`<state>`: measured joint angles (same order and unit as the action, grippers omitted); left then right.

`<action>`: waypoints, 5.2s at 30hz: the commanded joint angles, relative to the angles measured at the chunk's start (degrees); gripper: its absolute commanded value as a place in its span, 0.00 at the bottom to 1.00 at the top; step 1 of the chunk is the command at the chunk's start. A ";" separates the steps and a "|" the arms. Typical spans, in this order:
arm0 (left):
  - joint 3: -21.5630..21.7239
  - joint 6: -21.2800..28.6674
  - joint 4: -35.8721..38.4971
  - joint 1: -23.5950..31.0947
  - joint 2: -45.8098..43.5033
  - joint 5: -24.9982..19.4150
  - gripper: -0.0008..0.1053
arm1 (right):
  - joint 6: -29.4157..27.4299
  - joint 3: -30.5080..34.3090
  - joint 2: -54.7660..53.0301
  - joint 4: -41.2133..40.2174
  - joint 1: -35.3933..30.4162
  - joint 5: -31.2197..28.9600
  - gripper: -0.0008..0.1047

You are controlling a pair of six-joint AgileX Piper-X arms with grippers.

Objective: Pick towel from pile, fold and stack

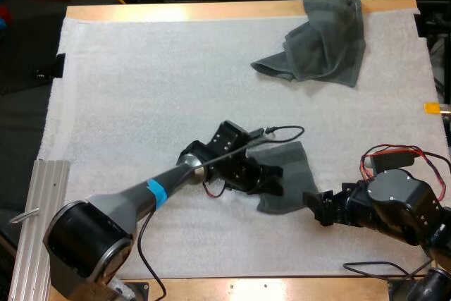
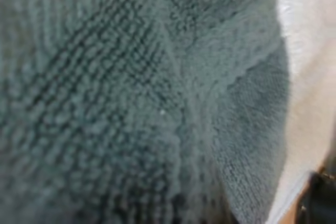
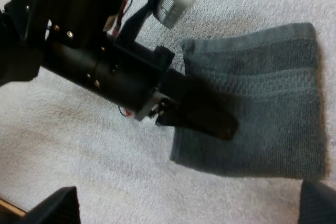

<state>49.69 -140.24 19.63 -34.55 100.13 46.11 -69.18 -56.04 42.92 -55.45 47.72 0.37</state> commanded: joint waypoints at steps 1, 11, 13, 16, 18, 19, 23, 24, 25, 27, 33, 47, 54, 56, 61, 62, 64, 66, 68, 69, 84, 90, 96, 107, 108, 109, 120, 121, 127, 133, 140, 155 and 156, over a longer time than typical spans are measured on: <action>0.32 1.89 1.10 1.11 -0.80 1.17 0.01 | -0.01 -0.41 -0.43 -0.35 -0.11 0.10 0.76; 5.53 24.43 24.78 14.25 -3.74 -2.95 0.01 | -0.01 -0.41 -0.43 -0.35 -0.11 0.10 0.76; 8.15 30.39 31.25 16.85 -3.73 -6.90 0.01 | -0.01 -0.41 -0.43 -0.35 -0.11 0.10 0.76; 12.11 37.92 40.38 20.13 -3.73 -12.52 0.01 | -0.01 -0.41 -0.43 -0.35 -0.11 0.10 0.76; 14.49 41.21 43.85 22.03 -3.73 -15.93 0.01 | -0.01 -0.41 -0.43 -0.35 -0.11 0.10 0.76; 15.80 42.80 45.88 23.19 -3.73 -17.58 0.01 | -0.01 -0.41 -0.43 -0.35 -0.11 0.10 0.76; 18.93 46.04 50.07 27.05 -3.73 -23.60 0.01 | -0.01 -0.41 -0.43 -0.35 -0.11 0.10 0.76; 19.22 46.40 50.58 27.70 -3.73 -24.71 0.01 | -0.01 -0.41 -0.43 -0.35 -0.11 0.10 0.76; 19.60 47.13 51.14 28.86 -3.73 -26.56 0.01 | -0.01 -0.41 -0.43 -0.35 -0.11 0.10 0.76; 19.76 48.20 51.65 30.60 -3.73 -29.53 0.01 | -0.01 -0.41 -0.43 -0.35 -0.11 0.14 0.76; 19.75 50.56 52.67 35.92 -3.73 -37.72 0.01 | -0.01 -0.41 -0.43 -0.35 -0.11 0.36 0.76; 19.75 50.55 50.11 44.14 -3.73 -44.39 0.01 | -0.01 -0.41 -0.43 -0.35 -0.11 0.90 0.76; 19.75 50.55 48.64 44.26 -3.73 -49.08 0.32 | -0.01 -0.41 -0.43 -0.35 -0.11 1.21 0.76; 19.75 50.55 48.04 44.26 -3.73 -50.78 0.46 | -0.01 -0.41 -0.43 -0.35 -0.11 1.21 0.76; 19.75 50.11 47.97 44.26 -3.73 -56.80 0.67 | -0.01 -0.41 -0.43 -0.35 -0.11 1.21 0.76; 19.80 50.05 47.97 44.26 -3.73 -57.78 0.66 | -0.01 -0.41 -0.43 -0.35 -0.11 1.21 0.76; 19.91 48.90 48.05 44.26 -3.73 -59.30 0.66 | -0.01 -0.41 -0.43 -0.35 -0.11 1.21 0.76; 20.03 48.71 48.42 44.26 -3.73 -59.63 0.66 | -0.01 -0.41 -0.43 -0.35 -0.11 1.21 0.76; 20.03 48.25 48.48 44.26 -3.97 -59.44 0.66 | -0.01 -0.41 -0.43 -0.35 -0.11 1.21 0.76; 20.03 47.98 48.48 44.26 -4.20 -59.10 0.66 | -0.01 -0.41 -0.43 -0.35 -0.11 1.21 0.76; 20.03 47.74 48.52 44.26 -19.09 -43.82 0.66 | -3.89 -0.41 -0.43 -0.29 -0.11 0.79 0.76; 20.03 45.56 49.88 43.32 -27.40 -38.81 0.66 | -6.60 -0.41 -0.17 -0.21 -0.23 -4.53 0.76; 20.03 44.97 49.70 37.02 -34.86 -37.44 0.66 | -10.21 -0.41 1.06 -0.53 -2.78 -7.44 0.76; 20.03 42.36 49.98 22.61 -44.82 -39.65 0.66 | -20.69 -0.41 1.80 -1.61 -24.43 -4.69 0.76; 20.03 42.36 50.24 22.00 -45.30 -40.73 0.66 | -21.61 -0.41 1.80 -1.94 -26.21 -4.23 0.76; 20.03 42.36 50.70 21.37 -46.04 -42.08 0.66 | -22.80 -0.41 1.80 -2.45 -28.71 -4.00 0.76; 20.03 43.26 54.22 21.23 -52.62 -46.41 0.66 | -26.95 -0.41 -0.21 -5.85 -38.21 -4.83 0.76; 20.03 43.26 54.50 21.23 -53.67 -46.99 0.66 | -27.33 -0.41 -0.89 -6.52 -38.21 -5.70 0.76; 20.03 44.67 57.02 21.23 -61.28 -48.28 0.66 | -27.49 -0.41 -5.84 -8.06 -38.21 -8.68 0.76; 20.03 44.82 59.62 21.23 -72.57 -48.28 0.66 | -28.76 -0.41 -14.43 -10.39 -38.21 -9.15 0.76; 20.07 44.20 59.85 21.23 -83.34 -46.79 0.66 | -30.16 -0.50 -26.10 -10.38 -38.21 -9.15 0.76; 20.16 41.71 64.61 21.23 -100.16 -42.88 0.66 | -30.00 -0.66 -46.18 -10.64 -38.21 -9.15 0.76; 20.08 41.76 66.05 21.23 -101.12 -42.88 0.66 | -29.95 -1.22 -46.25 -11.58 -38.21 -9.32 0.76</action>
<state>69.82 -97.86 84.75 -13.31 -0.57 3.11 -98.52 -56.65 -0.55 -66.82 9.83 -8.59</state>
